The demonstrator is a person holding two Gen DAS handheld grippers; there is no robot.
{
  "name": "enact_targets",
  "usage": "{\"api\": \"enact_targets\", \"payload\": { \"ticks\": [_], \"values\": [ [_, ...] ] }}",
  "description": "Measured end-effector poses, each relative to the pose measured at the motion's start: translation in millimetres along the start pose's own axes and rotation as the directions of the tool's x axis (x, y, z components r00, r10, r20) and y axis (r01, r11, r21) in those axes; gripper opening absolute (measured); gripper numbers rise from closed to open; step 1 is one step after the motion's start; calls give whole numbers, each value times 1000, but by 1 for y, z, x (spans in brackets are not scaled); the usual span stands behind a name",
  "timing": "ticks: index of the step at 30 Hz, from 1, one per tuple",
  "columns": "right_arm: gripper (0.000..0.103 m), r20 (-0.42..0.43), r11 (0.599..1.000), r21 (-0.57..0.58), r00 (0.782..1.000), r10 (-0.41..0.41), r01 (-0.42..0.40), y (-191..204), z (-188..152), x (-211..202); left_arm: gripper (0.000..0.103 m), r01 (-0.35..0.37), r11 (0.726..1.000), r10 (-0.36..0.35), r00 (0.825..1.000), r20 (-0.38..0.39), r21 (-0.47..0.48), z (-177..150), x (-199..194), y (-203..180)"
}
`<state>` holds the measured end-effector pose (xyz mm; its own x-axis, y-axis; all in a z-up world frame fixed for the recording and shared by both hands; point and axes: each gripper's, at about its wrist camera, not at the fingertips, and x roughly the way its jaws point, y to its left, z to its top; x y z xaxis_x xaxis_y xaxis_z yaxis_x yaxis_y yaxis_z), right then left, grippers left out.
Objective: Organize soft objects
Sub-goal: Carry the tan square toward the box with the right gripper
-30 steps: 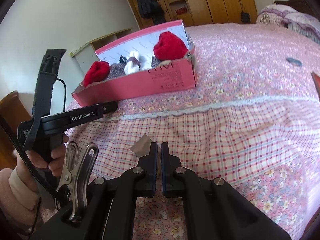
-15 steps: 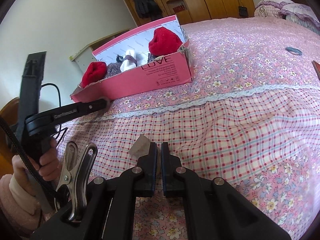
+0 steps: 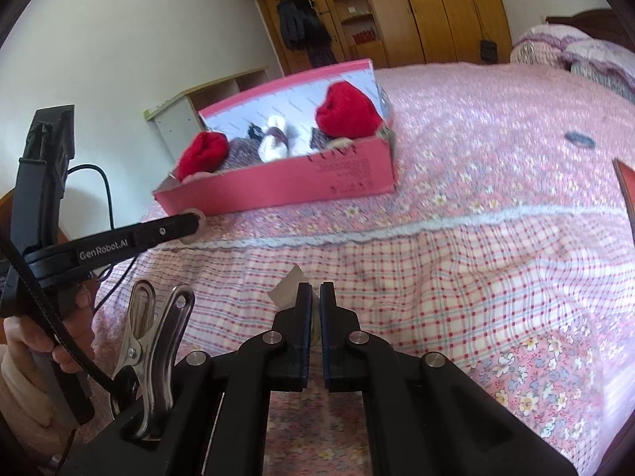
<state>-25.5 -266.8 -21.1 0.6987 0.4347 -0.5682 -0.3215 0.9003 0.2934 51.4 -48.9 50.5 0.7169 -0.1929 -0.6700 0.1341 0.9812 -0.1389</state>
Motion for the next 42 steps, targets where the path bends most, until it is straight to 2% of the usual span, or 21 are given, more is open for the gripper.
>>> {"api": "enact_targets", "payload": {
  "ticks": [12,18,25,38,42],
  "values": [
    [5,18,999,-49,1000,-11,12,30,6,-13,8,27,1000,-27,999,37,-3,-7,-30,8],
    [5,24,998,-68,1000,-16,17,49,3,-19,8,55,998,-55,995,84,0,-13,-55,14],
    [5,21,993,-116,999,-28,30,70,-5,-24,8,61,998,-61,996,66,-3,-26,-62,19],
    [5,21,992,-118,999,-44,46,80,-8,-26,8,56,998,-56,997,62,-5,-34,-72,22],
    [5,30,991,-124,999,-41,44,80,-8,-33,8,74,997,-73,995,61,-17,-31,-71,22]
  ]
}}
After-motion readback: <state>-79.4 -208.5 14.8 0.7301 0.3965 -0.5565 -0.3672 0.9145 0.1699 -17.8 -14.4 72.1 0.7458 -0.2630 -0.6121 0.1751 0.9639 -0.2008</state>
